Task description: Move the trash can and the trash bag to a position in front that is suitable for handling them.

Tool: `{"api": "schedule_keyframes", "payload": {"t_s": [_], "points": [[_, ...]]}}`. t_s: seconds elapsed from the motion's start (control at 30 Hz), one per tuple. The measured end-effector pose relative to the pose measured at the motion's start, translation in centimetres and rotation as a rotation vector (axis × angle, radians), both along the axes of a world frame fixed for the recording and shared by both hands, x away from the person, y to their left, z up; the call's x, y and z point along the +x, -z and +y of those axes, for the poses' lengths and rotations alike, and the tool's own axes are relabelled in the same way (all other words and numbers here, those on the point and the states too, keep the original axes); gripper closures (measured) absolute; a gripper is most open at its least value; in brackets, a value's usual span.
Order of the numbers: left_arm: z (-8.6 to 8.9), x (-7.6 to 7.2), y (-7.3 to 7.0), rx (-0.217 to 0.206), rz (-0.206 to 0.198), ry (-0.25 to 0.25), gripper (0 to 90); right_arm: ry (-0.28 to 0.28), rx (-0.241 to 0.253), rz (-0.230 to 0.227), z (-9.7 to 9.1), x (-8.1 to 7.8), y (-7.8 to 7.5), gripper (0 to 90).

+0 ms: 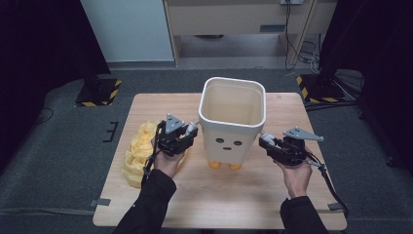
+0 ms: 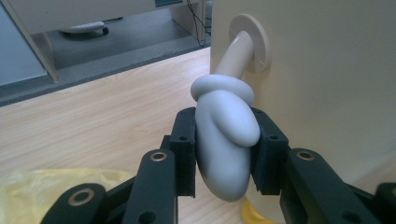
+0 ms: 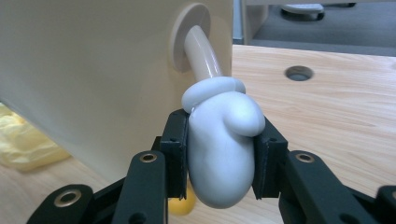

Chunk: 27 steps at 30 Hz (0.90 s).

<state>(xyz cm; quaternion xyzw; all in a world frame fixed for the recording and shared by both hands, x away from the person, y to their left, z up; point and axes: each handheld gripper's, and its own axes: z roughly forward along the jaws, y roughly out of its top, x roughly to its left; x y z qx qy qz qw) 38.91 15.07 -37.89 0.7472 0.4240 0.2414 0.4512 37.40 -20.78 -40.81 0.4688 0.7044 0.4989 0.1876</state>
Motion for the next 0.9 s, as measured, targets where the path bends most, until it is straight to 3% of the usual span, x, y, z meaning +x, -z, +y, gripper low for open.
{"api": "schedule_keyframes", "payload": {"t_s": [0.17, 0.33, 0.57, 0.63, 0.9], "points": [[1.4, -1.0, 0.0, -0.022, 0.005, -0.011, 66.8, -0.037, 0.011, -0.011, 1.5, -1.1, -0.5, 64.2], [2.3, -2.1, 0.4, -0.023, 0.015, -0.017, 66.8, -0.058, -0.016, -0.019, 2.3, -2.3, -0.6, 64.4], [3.8, -3.2, 0.6, -0.008, 0.023, -0.014, 66.8, -0.099, -0.022, -0.017, 3.4, -3.4, -0.7, 64.5], [4.3, -3.6, 0.7, -0.013, 0.021, -0.016, 66.7, -0.109, -0.004, -0.013, 3.7, -3.7, -0.7, 64.6], [4.6, -3.9, 0.8, -0.023, 0.011, -0.004, 66.7, -0.095, -0.025, -0.014, 4.1, -4.6, -0.4, 64.4]]}}
